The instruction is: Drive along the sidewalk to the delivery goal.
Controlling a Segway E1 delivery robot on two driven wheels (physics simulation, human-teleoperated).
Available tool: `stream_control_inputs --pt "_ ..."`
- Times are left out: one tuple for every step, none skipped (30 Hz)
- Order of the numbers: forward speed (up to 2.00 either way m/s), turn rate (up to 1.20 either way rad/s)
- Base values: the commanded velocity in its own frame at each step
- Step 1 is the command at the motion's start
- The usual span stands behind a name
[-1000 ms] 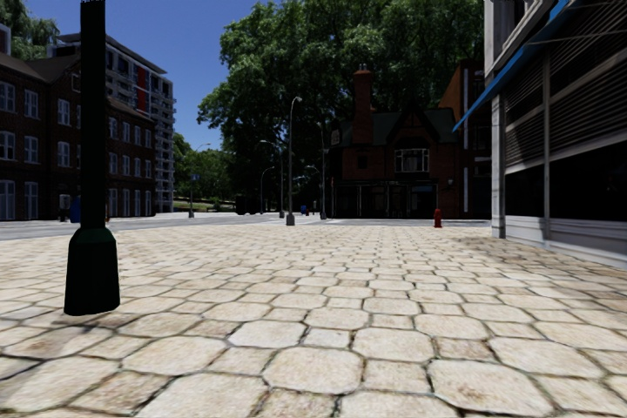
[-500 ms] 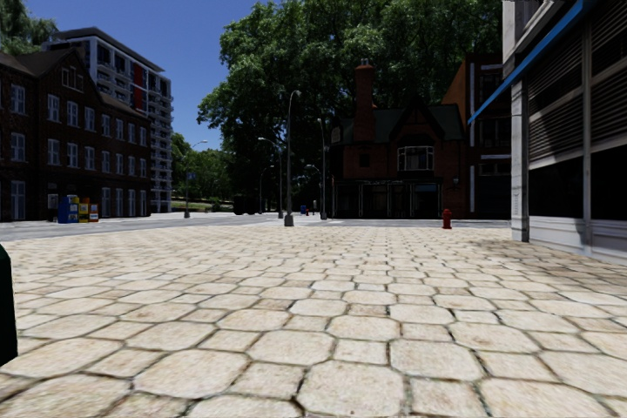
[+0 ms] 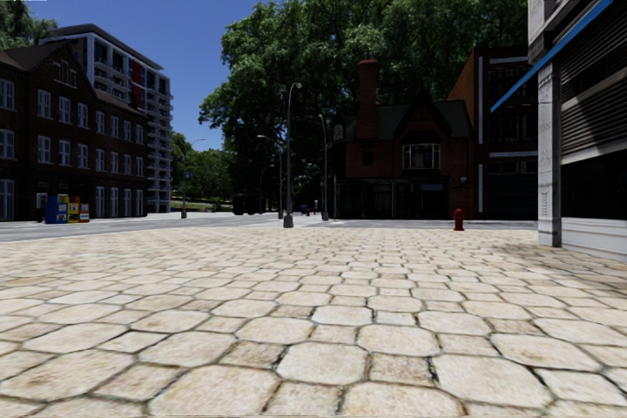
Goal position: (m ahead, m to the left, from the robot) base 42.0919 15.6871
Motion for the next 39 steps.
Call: stream_control_inputs --pt "1.91 0.47" --pt "1.91 0.48" --pt "1.91 0.48" --pt "1.91 0.49" --pt "1.91 0.49" --pt "1.91 0.49" --pt "1.91 0.49" --pt "1.91 0.41" --pt "1.91 0.41" --pt "1.91 0.29" --pt "1.91 0.23" --pt "1.91 0.21" --pt "1.91 0.21" --pt "1.91 0.21" --pt "1.91 0.21" --pt "1.91 0.21" --pt "1.91 0.21" --pt "1.91 0.21" --pt "1.91 0.21" --pt "1.91 0.30" --pt "1.91 0.55" --pt "1.91 0.80" --pt "1.91 0.98" --pt "1.91 1.04" --pt "1.91 1.06" --pt "1.91 1.06" --pt "1.91 1.06" --pt "1.91 1.05" --pt "1.91 0.86" --pt "1.91 0.76" --pt "1.91 0.69" --pt "1.91 0.57" --pt "1.91 0.50" --pt "1.91 0.44" --pt "1.91 0.32" --pt "1.91 0.21" --pt "1.91 0.21" --pt "1.91 0.13" --pt "1.91 0.10"
